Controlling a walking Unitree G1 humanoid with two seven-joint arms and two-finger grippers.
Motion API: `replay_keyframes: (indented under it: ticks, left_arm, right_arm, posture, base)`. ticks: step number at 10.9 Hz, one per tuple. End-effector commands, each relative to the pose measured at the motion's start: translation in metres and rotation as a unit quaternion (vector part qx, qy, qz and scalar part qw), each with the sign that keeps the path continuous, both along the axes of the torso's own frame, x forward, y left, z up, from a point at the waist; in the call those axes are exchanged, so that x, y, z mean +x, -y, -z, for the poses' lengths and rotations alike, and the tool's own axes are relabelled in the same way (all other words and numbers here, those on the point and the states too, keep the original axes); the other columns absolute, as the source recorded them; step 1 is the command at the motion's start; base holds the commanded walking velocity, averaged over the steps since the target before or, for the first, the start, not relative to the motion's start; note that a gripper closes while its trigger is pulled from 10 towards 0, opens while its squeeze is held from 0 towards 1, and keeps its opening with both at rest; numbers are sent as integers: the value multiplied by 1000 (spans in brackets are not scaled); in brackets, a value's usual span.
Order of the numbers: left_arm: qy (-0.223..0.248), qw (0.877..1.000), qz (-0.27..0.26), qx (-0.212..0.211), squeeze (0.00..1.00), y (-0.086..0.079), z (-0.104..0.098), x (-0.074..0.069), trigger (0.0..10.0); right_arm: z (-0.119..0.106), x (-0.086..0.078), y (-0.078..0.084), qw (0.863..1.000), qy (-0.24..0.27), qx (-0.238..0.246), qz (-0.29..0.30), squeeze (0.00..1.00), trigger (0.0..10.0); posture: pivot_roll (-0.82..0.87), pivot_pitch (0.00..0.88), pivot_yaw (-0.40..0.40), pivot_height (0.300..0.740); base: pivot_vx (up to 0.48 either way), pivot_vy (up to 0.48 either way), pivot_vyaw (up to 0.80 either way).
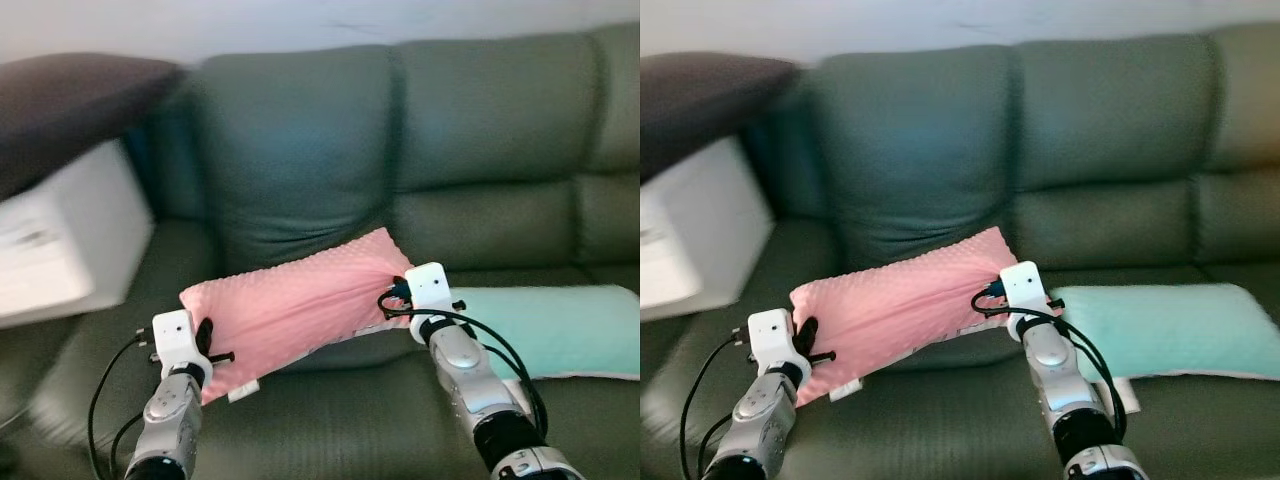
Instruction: Move the pillow to the sofa
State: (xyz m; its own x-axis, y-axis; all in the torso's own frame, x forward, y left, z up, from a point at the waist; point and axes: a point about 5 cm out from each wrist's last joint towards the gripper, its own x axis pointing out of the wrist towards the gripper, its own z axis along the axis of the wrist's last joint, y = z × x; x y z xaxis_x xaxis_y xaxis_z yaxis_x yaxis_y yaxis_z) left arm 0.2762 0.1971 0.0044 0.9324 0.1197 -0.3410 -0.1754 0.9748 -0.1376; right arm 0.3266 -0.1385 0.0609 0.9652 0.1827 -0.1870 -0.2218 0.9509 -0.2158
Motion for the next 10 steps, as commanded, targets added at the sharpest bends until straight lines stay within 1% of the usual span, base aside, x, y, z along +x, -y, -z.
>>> replay_keyframes:
  ticks: [1,2,3,4,6,8,9,10]
  left_arm:
    - [-13,999,-30,8,0,-15,0,-1,10000]
    - [3,999,-31,10,0,-15,-3,0,10000]
    - [8,1000,-20,19,0,-13,-4,0,10000]
    - [12,1000,-16,20,0,-11,-5,0,10000]
    - [26,999,8,25,0,-4,-6,1,10000]
    - [27,999,12,25,0,0,-6,2,10000]
    - [25,999,19,27,0,4,-5,2,10000]
    - [16,999,28,19,0,10,-3,4,10000]
  right_arm:
    - [-9,5,10,1000,18,2,22,0,10000]
    - [-9,5,10,1000,18,2,22,0,10000]
    - [-9,5,11,1000,18,1,23,0,10000]
    - [-9,5,12,1000,18,1,24,0,10000]
    - [-10,6,16,999,20,-5,33,0,10000]
    - [-11,6,19,999,23,-12,38,0,10000]
    - [-12,7,22,998,25,-23,45,0,10000]
    - [-9,7,26,998,17,-27,60,0,10000]
  posture:
    - [-197,21,103,740]
    - [-197,21,104,740]
    - [-197,20,103,740]
    - [-197,20,103,740]
    - [-201,17,105,740]
    - [-202,16,103,740]
    - [-202,12,102,740]
    - [-202,14,102,740]
  base:
    - [0,480,0]
    - [0,480,0]
    - [0,0,0]
    - [0,0,0]
    - [0,0,0]
    - [0,0,0]
    - [0,0,0]
    - [0,0,0]
